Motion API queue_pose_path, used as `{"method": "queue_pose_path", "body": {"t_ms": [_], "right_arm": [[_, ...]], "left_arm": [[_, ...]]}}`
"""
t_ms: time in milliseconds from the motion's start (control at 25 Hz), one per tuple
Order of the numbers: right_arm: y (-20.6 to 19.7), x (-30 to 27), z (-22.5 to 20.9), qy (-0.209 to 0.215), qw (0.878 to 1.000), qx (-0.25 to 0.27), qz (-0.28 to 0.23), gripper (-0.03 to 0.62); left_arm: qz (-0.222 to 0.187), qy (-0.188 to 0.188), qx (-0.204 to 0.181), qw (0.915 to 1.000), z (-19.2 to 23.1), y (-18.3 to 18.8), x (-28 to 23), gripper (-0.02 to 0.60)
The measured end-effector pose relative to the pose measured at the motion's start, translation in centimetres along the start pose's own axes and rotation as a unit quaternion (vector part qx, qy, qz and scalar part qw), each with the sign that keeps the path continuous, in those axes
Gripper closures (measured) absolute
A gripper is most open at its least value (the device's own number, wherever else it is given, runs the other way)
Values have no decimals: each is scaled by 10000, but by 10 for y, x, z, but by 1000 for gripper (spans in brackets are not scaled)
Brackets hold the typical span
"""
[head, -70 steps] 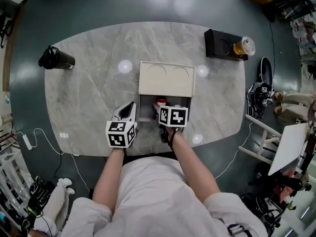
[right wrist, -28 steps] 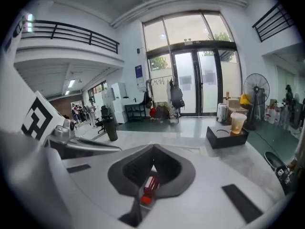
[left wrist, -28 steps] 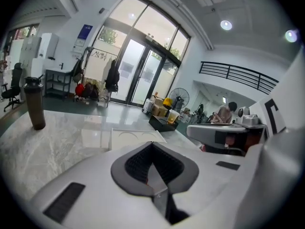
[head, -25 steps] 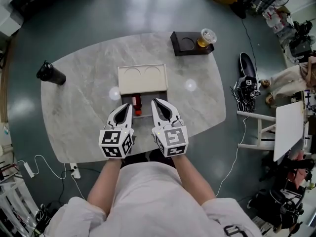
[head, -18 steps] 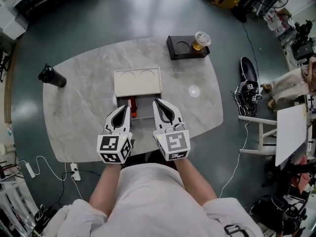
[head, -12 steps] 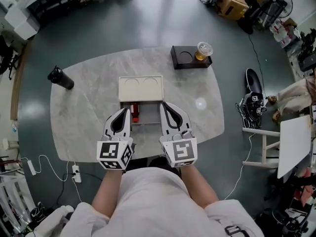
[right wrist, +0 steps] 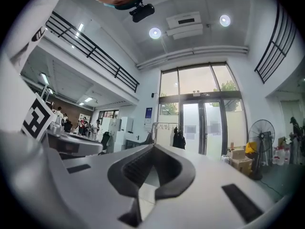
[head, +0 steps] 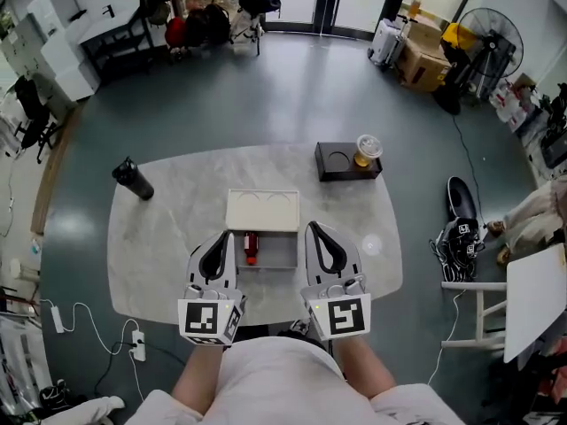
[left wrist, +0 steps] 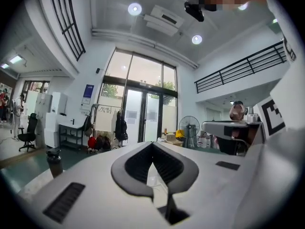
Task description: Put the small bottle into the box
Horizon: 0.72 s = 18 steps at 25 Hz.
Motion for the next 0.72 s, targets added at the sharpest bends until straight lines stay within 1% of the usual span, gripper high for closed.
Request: {"method": "queue_pose_path", "body": {"t_ms": [120, 280, 440, 720], "right_arm": [[10, 5, -3, -28, 9999, 25, -111, 569], [13, 8, -7, -10, 9999, -22, -145, 569], [16, 11, -5, 17, 9999, 81, -147, 569], [11, 10, -2, 96, 9999, 73, -43, 569]], "left_arm": [[-155, 0, -2, 9999, -1, 13, 4, 560], [-317, -72, 37, 9995, -6, 24, 5, 560], [-331, -68, 27, 9994, -11, 28, 8, 560], [-323, -109, 36, 9994, -12, 27, 8, 560]]}}
Point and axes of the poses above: the fingertips, and each gripper's own axes: x backward along the fingers, z to its left, y out of its top, the point moved 4 cm from there along x, backward along the fingers, and after that the axes turned 14 degrees about z, right-handed, at the moved point
